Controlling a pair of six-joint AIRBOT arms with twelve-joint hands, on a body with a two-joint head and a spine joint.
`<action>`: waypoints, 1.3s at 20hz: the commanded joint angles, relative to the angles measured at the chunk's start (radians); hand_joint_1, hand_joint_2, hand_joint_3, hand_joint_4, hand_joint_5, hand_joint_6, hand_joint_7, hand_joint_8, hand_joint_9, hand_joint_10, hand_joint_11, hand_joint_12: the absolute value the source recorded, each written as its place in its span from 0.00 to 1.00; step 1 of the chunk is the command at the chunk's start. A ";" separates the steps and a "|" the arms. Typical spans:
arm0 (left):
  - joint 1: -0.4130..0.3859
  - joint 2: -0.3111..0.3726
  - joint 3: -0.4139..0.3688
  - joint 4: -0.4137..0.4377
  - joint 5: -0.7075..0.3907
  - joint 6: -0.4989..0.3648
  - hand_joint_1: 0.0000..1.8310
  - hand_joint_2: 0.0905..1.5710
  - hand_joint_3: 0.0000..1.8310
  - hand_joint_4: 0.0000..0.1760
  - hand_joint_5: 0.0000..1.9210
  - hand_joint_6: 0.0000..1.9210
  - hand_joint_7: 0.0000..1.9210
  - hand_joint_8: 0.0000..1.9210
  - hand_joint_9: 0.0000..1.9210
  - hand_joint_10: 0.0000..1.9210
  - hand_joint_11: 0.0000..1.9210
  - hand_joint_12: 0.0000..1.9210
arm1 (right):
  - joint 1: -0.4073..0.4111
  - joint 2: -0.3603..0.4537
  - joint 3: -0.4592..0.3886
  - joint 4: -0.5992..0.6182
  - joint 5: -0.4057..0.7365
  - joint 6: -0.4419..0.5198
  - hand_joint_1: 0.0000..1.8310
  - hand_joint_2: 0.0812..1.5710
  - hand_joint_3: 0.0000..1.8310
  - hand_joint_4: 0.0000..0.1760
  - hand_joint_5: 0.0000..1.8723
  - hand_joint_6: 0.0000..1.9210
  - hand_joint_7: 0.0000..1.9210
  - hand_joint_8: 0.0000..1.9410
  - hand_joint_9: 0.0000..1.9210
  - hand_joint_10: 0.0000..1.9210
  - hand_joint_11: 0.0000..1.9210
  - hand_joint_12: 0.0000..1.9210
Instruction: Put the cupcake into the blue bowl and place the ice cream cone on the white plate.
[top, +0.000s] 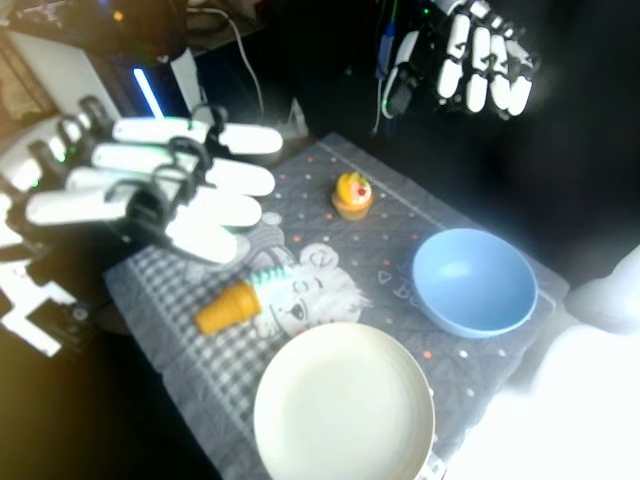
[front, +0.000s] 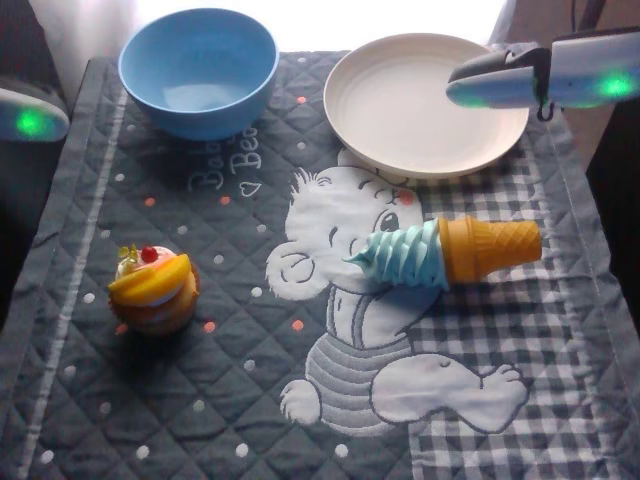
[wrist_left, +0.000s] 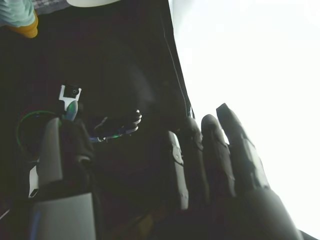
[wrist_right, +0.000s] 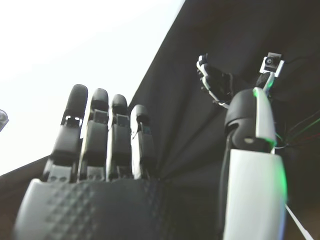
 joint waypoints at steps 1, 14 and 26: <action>-0.019 -0.005 0.006 -0.039 -0.096 -0.006 0.34 0.51 0.00 0.31 0.09 0.00 0.24 0.00 0.30 0.00 0.29 0.04 | 0.018 0.000 0.002 0.015 0.126 0.002 0.38 0.47 0.00 0.13 0.15 0.00 0.26 0.00 0.29 0.03 0.08 0.65; -0.020 0.004 0.004 0.254 0.118 -0.209 0.33 0.47 0.00 0.16 0.14 0.00 0.29 0.01 0.35 0.01 0.27 0.02 | 0.018 0.007 -0.002 -0.133 -0.108 0.068 0.35 0.47 0.00 0.00 0.12 0.00 0.22 0.00 0.27 0.00 0.09 0.59; -0.210 -0.054 0.031 0.891 0.327 -0.653 0.44 0.46 0.00 0.00 0.23 0.01 0.32 0.01 0.32 0.01 0.29 0.02 | 0.026 0.015 0.001 -0.397 -0.398 0.218 0.33 0.49 0.00 0.00 0.12 0.00 0.26 0.00 0.29 0.00 0.11 0.65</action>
